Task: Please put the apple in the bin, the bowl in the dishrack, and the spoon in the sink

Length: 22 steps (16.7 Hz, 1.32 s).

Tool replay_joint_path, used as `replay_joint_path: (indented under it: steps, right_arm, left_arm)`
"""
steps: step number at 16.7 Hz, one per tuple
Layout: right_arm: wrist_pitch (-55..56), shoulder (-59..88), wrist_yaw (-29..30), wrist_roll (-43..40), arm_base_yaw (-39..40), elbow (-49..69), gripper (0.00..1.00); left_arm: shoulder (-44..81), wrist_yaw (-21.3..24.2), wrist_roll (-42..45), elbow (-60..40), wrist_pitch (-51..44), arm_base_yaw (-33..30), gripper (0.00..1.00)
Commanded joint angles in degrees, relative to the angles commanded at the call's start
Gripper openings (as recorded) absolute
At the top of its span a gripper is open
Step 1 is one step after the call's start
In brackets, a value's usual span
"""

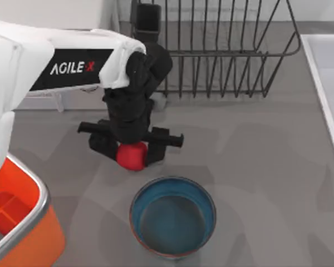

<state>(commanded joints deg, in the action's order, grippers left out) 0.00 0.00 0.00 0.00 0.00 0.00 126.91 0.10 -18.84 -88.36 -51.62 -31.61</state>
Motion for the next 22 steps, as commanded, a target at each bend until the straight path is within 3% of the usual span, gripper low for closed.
replay_joint_path:
  steps: [2,12,19,22]
  right_arm:
    - [0.0,0.0,0.0,0.0,0.0,0.0,1.0]
    - [0.0,0.0,0.0,0.0,0.0,0.0,1.0]
    - [0.0,0.0,0.0,0.0,0.0,0.0,1.0]
    - [0.0,0.0,0.0,0.0,0.0,0.0,1.0]
  left_arm:
    - [0.0,0.0,0.0,0.0,0.0,0.0,0.0]
    - [-1.3,-0.16,0.17,-1.14,-1.29,-0.02,0.0]
    - [-5.36,-0.18,-0.08,-12.74,-18.01,-0.05,0.0]
    - [-6.39,-0.19,-0.11,-15.04,-20.6,-0.03,0.0]
